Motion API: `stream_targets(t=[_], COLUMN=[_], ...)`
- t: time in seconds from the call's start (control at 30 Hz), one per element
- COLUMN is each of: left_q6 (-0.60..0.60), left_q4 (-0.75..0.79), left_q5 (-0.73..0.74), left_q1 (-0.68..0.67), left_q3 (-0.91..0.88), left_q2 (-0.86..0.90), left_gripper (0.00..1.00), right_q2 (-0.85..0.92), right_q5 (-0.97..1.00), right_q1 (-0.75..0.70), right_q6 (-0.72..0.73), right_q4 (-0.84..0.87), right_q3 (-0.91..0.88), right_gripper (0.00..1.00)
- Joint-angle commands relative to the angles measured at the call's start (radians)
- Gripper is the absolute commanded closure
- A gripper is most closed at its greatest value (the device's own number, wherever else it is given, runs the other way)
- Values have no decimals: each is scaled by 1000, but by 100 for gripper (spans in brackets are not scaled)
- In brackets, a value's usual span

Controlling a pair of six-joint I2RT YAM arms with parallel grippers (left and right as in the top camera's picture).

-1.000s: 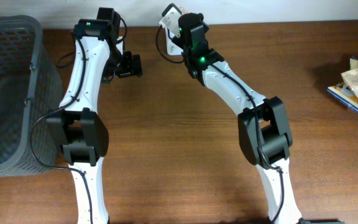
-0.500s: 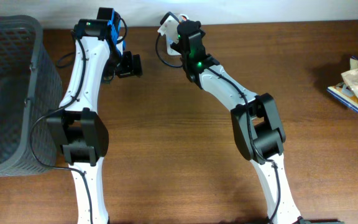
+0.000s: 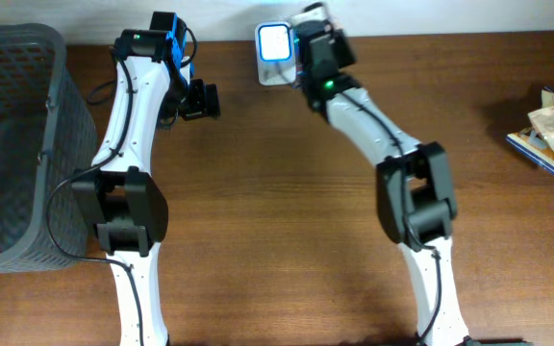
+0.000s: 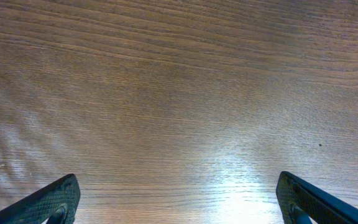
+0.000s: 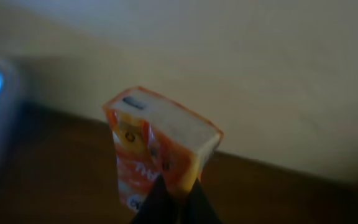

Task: Scan the item barcode
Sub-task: 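Carry the tissue pack right and drop it by the right-side items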

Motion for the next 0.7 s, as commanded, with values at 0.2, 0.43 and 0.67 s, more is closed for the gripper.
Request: stream_targets(t=[0.2,0.43,0.67], left_q6=[-5,-5,-6], left_q4=[-1,-1,-1], left_q5=[-10,-10,-10], left_q1=[1,1,1], left_q3=[-4,-4,-4], left_q2=[6,6,6], left_gripper=[1,1,1], right_q2=[-220,-219,-227], right_q5=[65,-81,-143], right_q1=[-359,-528,-557], right_q6=[545,595,626], right_q4=[-591,-940,-1048], right_q3=[31,30,30], right_gripper=[96,96,96])
